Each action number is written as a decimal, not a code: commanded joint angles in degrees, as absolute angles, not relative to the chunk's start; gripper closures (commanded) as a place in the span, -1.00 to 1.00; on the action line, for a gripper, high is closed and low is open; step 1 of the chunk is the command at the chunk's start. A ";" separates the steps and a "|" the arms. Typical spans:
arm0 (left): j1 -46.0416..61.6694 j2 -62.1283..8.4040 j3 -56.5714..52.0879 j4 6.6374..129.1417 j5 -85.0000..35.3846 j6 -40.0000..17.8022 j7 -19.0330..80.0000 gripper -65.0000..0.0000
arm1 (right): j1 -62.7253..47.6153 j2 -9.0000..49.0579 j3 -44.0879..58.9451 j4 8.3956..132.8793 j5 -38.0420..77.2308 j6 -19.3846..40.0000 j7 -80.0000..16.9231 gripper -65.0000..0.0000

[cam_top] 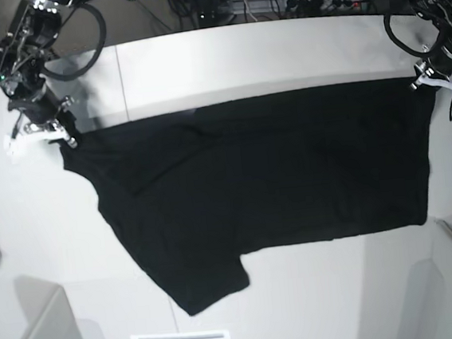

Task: Fold the T-shirt properly
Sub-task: 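Drag the shirt back toward the robot with both grippers, then release the shirt and move the right gripper to the sleeve side, then grasp the shirt's side edges with both grippers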

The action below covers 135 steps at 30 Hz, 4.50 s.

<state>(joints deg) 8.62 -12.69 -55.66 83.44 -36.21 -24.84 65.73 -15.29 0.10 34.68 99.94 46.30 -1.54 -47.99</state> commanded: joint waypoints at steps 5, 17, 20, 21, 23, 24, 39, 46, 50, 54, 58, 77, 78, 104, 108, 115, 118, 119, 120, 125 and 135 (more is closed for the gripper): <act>13.14 -13.23 -55.87 86.02 -35.12 -24.40 65.19 1.00 | -20.26 0.92 35.65 101.14 46.20 -1.63 -45.85 1.00; 19.21 -11.38 -56.13 90.95 -35.12 -24.48 65.19 1.00 | -24.40 0.92 35.65 101.41 46.29 -1.54 -46.11 1.00; 20.18 -11.38 -56.22 92.79 -35.12 -24.48 65.19 1.00 | -25.45 0.84 35.47 103.60 46.29 -1.54 -46.11 1.00; 20.62 -11.38 -56.22 93.41 -35.12 -24.48 65.19 1.00 | -26.15 0.84 35.56 104.22 46.29 -1.54 -46.46 1.00; 21.05 -11.12 -56.22 93.76 -35.12 -24.48 65.19 1.00 | -26.77 0.84 35.65 105.10 46.29 -1.54 -46.99 1.00; 21.14 -11.03 -56.22 93.85 -35.12 -24.48 65.19 1.00 | -27.12 0.84 35.65 105.36 46.29 -1.54 -46.99 1.00; 23.34 -10.68 -56.13 94.20 -35.12 -24.48 65.27 1.00 | -30.37 0.84 35.65 105.54 46.29 -1.63 -49.45 1.00; 23.43 -10.68 -57.01 94.73 -35.12 -24.48 65.27 0.37 | -30.64 0.75 35.74 106.42 46.29 -1.80 -49.36 0.16; 23.43 -9.80 -63.60 98.24 -35.12 -24.48 65.36 -0.28 | -30.46 -1.27 40.66 109.23 46.29 -1.80 -49.63 0.10; 22.64 -9.54 -69.23 102.73 -35.12 -24.48 65.36 -0.40 | -28.00 -0.31 42.51 110.81 46.20 -1.54 -49.45 0.08; 19.21 -9.98 -69.14 105.19 -35.03 -24.48 65.36 -0.40 | -22.64 3.03 41.71 110.64 46.20 -1.54 -49.80 0.08; 2.86 -20.44 -49.01 103.43 -21.76 -24.31 65.10 -0.40 | 7.60 13.49 18.07 86.20 45.85 -1.36 -49.36 0.07; 2.33 -20.44 -48.31 102.99 -21.49 -24.31 65.10 -0.40 | 9.80 14.11 16.75 83.74 45.85 -1.36 -49.19 0.07; 5.32 -21.76 -54.46 102.64 -21.85 -24.40 65.36 -0.40 | 43.12 12.88 -21.23 23.69 45.93 15.96 -21.85 -0.17; 5.67 -21.58 -54.29 102.64 -21.85 -24.40 65.36 -0.40 | 43.12 11.91 -23.96 23.69 45.93 15.96 -21.93 -0.16; 5.67 -21.67 -54.46 98.86 -21.93 -24.40 65.36 -0.40 | 43.03 10.68 -25.89 23.52 45.93 15.60 -19.91 0.10; 5.58 -21.76 -54.02 96.84 -21.49 -24.40 65.27 -0.40 | 42.15 10.68 -25.89 23.43 45.93 15.52 -18.68 0.54; 5.32 -21.76 -54.02 96.40 -21.49 -24.40 65.19 -0.40 | 42.07 10.68 -25.80 23.43 45.93 15.52 -18.59 0.67; 5.05 -21.76 -54.02 95.69 -21.49 -24.40 65.19 -0.40 | 42.07 10.68 -25.80 23.43 45.93 15.52 -18.42 0.82; 1.10 -24.31 -50.24 91.30 -20.35 -24.31 65.01 -0.40 | 41.63 10.68 -25.63 23.43 45.93 15.43 -17.54 1.00; -15.69 -28.35 -38.55 70.55 -9.10 -24.31 56.48 -0.41 | 41.71 10.59 -25.63 23.43 45.93 15.43 -17.80 1.00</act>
